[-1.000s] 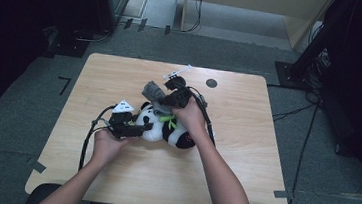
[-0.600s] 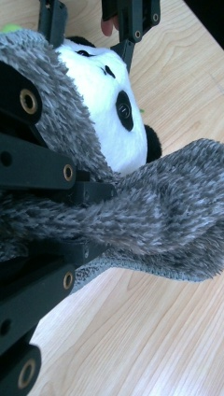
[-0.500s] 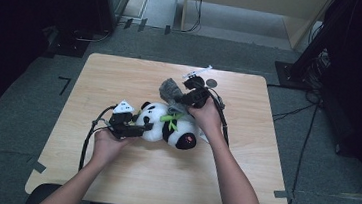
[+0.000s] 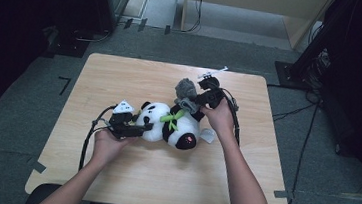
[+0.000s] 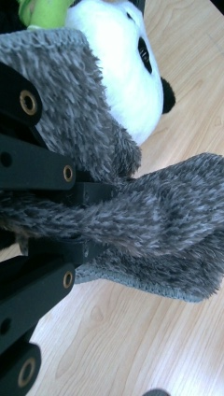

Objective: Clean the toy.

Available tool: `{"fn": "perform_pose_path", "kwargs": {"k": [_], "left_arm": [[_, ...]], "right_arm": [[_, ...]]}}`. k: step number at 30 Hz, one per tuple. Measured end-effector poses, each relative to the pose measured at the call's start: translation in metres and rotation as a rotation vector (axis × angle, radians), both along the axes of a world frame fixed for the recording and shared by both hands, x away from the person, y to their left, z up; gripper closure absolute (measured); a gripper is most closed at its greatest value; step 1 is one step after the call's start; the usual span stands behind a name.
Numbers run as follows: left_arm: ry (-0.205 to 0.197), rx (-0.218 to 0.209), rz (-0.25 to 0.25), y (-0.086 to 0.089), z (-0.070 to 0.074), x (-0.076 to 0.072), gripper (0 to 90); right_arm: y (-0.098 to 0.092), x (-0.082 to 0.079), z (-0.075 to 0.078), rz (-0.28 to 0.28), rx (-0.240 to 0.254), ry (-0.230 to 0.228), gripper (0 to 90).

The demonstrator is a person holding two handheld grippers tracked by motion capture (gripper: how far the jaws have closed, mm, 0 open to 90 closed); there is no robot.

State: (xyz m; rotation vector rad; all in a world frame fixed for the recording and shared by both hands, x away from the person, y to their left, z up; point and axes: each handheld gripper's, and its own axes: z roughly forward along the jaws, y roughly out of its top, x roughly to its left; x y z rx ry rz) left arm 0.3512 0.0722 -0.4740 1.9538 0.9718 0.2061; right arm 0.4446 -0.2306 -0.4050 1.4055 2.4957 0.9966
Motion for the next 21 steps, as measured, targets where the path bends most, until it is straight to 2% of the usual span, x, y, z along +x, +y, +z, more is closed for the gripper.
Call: {"fn": "perform_pose_path", "kwargs": {"k": [6,10,12,13,16,21], "left_arm": [[-0.004,0.001,-0.003,0.0,0.0,0.0,41.2],[-0.012,0.006,-0.009,0.0,0.0,0.0,40.3],[-0.012,0.003,-0.012,0.0,0.0,0.0,39.6],[-0.012,0.003,-0.013,0.0,0.0,0.0,39.2],[-0.013,0.0,-0.016,0.001,0.0,0.0,38.0],[-0.017,-0.004,-0.02,0.001,0.0,0.0,35.9]], "right_arm": [[-0.012,0.001,0.002,-0.029,-0.008,-0.011,79.9],[-0.024,0.002,0.007,-0.078,-0.019,-0.022,80.2],[-0.028,0.002,0.013,-0.095,-0.008,-0.035,80.3],[-0.03,0.001,0.018,-0.096,0.013,-0.045,80.3],[-0.028,-0.002,0.031,-0.079,0.054,-0.071,80.4],[-0.004,-0.011,0.048,0.006,0.078,-0.113,80.3]]}}
